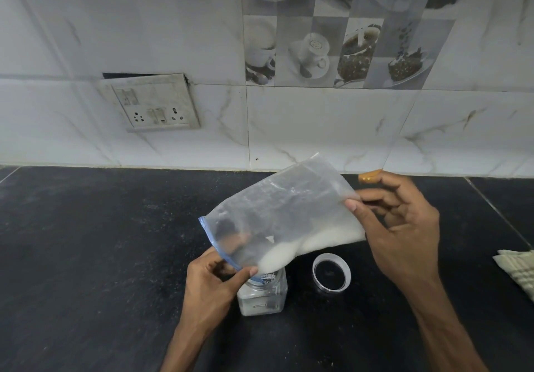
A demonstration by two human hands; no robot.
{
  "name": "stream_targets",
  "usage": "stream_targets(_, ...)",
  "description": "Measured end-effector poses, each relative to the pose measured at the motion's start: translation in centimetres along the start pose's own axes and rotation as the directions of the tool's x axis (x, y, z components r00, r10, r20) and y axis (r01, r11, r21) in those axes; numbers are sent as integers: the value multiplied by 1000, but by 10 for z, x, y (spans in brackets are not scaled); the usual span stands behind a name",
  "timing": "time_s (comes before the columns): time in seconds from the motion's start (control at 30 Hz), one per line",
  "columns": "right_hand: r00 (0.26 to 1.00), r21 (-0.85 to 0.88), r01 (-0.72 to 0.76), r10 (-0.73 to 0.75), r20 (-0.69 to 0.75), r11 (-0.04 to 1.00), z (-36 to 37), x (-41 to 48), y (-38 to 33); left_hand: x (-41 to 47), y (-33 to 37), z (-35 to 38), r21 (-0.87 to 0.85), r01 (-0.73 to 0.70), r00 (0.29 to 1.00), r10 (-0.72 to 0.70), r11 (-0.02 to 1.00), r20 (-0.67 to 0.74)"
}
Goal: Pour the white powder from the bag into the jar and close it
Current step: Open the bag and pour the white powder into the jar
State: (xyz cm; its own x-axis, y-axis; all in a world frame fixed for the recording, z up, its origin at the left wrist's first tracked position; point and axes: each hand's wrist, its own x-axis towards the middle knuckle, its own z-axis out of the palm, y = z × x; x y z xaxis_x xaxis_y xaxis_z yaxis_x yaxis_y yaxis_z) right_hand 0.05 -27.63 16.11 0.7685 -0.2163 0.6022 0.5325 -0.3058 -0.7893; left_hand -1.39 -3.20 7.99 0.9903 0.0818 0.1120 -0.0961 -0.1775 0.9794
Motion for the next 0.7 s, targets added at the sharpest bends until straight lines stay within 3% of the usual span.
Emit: stream_targets(0.7,998,46,-29,31,-46,999,1,1,-1,2,-3,1,14,2,1000,-2,1000,12)
